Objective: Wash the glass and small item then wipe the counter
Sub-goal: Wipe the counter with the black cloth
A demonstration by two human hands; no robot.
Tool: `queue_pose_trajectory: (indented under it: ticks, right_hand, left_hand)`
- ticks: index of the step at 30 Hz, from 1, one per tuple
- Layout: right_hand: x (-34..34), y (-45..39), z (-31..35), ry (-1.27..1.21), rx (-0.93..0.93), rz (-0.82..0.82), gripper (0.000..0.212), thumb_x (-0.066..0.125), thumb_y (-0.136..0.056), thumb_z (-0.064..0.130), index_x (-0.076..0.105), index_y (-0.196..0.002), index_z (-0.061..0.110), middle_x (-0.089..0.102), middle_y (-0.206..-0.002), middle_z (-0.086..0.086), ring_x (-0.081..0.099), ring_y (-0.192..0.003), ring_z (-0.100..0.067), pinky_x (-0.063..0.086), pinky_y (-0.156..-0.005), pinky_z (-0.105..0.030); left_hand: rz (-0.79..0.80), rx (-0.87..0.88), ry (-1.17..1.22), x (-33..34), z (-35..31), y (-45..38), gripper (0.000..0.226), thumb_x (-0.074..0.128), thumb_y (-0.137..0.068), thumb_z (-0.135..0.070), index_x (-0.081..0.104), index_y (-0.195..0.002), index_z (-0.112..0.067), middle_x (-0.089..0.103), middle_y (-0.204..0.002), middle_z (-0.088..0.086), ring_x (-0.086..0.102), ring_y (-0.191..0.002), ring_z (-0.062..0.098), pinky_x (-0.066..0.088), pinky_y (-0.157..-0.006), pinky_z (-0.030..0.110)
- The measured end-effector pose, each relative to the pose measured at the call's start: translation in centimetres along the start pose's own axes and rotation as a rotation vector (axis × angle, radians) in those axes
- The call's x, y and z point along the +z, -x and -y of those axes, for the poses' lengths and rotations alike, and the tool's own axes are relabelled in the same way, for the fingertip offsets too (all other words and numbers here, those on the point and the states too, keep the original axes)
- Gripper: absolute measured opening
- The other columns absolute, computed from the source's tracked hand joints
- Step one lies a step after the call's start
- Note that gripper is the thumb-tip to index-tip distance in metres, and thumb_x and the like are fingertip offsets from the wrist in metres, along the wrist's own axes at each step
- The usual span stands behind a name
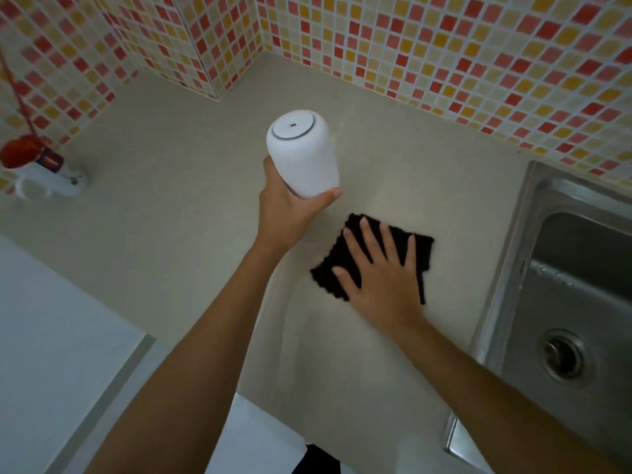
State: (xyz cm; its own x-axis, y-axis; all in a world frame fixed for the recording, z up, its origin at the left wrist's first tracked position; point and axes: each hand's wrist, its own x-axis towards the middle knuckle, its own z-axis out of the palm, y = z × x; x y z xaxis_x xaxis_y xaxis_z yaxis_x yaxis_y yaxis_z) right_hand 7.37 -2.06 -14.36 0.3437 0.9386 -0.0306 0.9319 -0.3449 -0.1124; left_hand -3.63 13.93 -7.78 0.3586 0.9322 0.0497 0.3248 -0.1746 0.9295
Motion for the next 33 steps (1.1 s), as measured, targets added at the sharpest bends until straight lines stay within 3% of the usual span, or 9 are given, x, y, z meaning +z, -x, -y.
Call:
queue_pose_trajectory:
  ticks: [5,9,12,17,20,25,27,30,33]
  right_hand:
    - [0.2,1.3,1.4,-0.006,-0.137,0.038,0.067,0.023,-0.093,0.068,0.023,-0.151,0.036,0.016,-0.161,0.004,0.015,-0.147,-0.025,0.006,-0.114,-0.062]
    - [-0.5,-9.7,-1.0,-0.04,0.118,0.05,0.069,0.017,-0.09,0.071,0.016,-0.152,0.038,0.01,-0.162,0.006,0.006,-0.148,-0.024,-0.001,-0.114,-0.061]
    - [0.1,-11.7,-0.5,-0.081,0.251,0.02,0.068,0.016,-0.093,0.066,0.013,-0.153,0.033,0.006,-0.162,0.002,0.003,-0.148,-0.028,-0.003,-0.114,-0.06]
    - [0.6,0.3,3.7,-0.139,-0.104,-0.018,0.066,0.033,-0.093,0.063,0.029,-0.15,0.03,0.019,-0.16,-0.001,0.017,-0.146,-0.028,0.007,-0.116,-0.057]
    - [0.3,0.5,-1.2,-0.09,-0.242,-0.008,0.066,0.03,-0.091,0.068,0.028,-0.15,0.036,0.019,-0.16,0.005,0.019,-0.146,-0.023,0.009,-0.116,-0.054]
    - [-2.3,-10.8,-14.4,-0.051,0.266,0.06,0.072,0.008,-0.088,0.076,0.008,-0.152,0.042,0.003,-0.162,0.008,0.001,-0.149,-0.021,-0.002,-0.116,-0.059]
    - [-2.4,-11.7,-16.2,-0.037,0.357,0.079,0.073,0.002,-0.087,0.076,0.003,-0.152,0.042,-0.002,-0.162,0.007,-0.004,-0.149,-0.021,-0.005,-0.111,-0.066]
    - [-1.7,-7.1,-12.1,-0.015,0.325,0.039,0.07,0.004,-0.09,0.072,0.005,-0.152,0.04,0.001,-0.162,0.006,0.0,-0.149,-0.024,-0.002,-0.107,-0.073]
    - [-0.9,3.1,-4.0,-0.006,0.066,0.025,0.067,0.024,-0.092,0.068,0.02,-0.152,0.036,0.013,-0.161,0.003,0.012,-0.148,-0.028,0.006,-0.106,-0.073]
  left_hand:
    - [0.008,-0.026,0.058,0.8,-0.7,-1.1,0.095,0.087,-0.063,-0.043,0.031,-0.137,-0.023,0.051,-0.13,-0.008,0.053,-0.117,0.009,0.052,-0.094,0.036]
    - [-0.06,0.003,0.039,0.2,-0.1,-1.3,0.096,0.087,-0.06,-0.05,0.036,-0.135,-0.021,0.054,-0.127,-0.003,0.055,-0.116,0.013,0.053,-0.091,0.041]
    - [-0.088,0.021,0.021,-0.8,0.8,-1.0,0.095,0.088,-0.061,-0.048,0.038,-0.135,-0.016,0.056,-0.126,0.002,0.057,-0.115,0.016,0.054,-0.09,0.042]
    - [-0.166,0.009,0.06,-1.5,0.7,-1.5,0.089,0.088,-0.064,-0.041,0.038,-0.133,-0.015,0.056,-0.126,0.005,0.058,-0.115,0.016,0.053,-0.092,0.047]
    - [-0.165,0.017,0.056,-1.0,-0.3,-1.8,0.091,0.087,-0.064,-0.042,0.037,-0.135,-0.017,0.055,-0.129,0.002,0.056,-0.117,0.013,0.051,-0.095,0.046]
    - [-0.098,0.037,0.048,0.0,-0.6,-1.2,0.09,0.088,-0.062,-0.043,0.04,-0.135,-0.02,0.057,-0.127,-0.001,0.058,-0.115,0.013,0.052,-0.094,0.046]
    - [-0.064,0.044,0.051,0.0,-0.6,-1.0,0.091,0.089,-0.062,-0.043,0.04,-0.135,-0.019,0.058,-0.126,-0.001,0.058,-0.115,0.015,0.053,-0.092,0.048]
    - [-0.065,0.041,0.046,-0.6,-1.1,-0.9,0.092,0.089,-0.062,-0.044,0.039,-0.135,-0.02,0.057,-0.127,-0.002,0.057,-0.116,0.013,0.052,-0.093,0.047]
    - [-0.087,0.036,0.055,-1.3,-1.2,-1.3,0.093,0.088,-0.062,-0.043,0.037,-0.137,-0.019,0.055,-0.129,-0.003,0.056,-0.117,0.01,0.051,-0.095,0.045]
